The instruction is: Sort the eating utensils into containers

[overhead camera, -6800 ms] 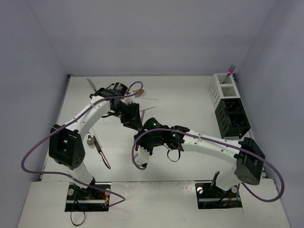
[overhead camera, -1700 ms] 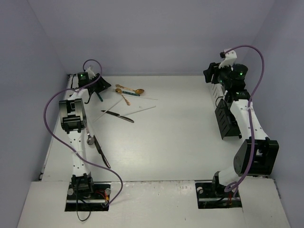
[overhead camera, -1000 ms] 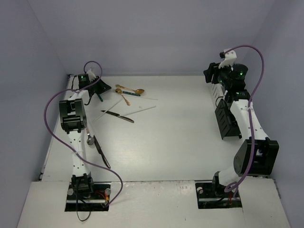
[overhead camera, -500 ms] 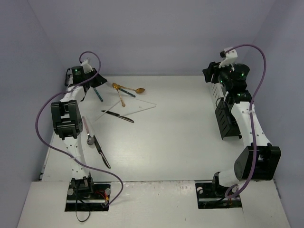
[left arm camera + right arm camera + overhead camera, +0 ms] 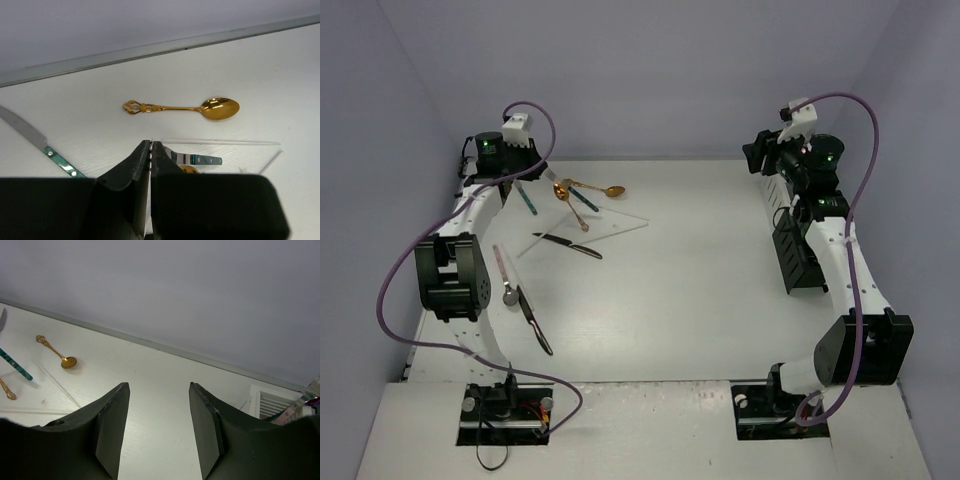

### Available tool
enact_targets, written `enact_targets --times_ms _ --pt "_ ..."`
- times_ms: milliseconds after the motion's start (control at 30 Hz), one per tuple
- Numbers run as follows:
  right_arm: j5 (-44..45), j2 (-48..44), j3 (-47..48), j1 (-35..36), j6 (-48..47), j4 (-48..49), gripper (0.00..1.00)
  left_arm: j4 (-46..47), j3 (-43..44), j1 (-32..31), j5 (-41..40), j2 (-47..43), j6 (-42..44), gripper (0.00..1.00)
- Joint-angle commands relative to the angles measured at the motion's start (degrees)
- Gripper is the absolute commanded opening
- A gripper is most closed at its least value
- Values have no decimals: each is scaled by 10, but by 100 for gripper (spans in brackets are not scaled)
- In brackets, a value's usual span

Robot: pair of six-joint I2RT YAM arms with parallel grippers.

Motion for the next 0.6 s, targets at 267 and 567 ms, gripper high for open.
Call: enact_targets --times_ms 267,567 --pt "-42 -45 28 60 -29 33 44 48 -18 -4 -32 -115 80 0" --pt "-115 -48 49 161 -12 18 48 55 -4 -5 180 -175 -1 0"
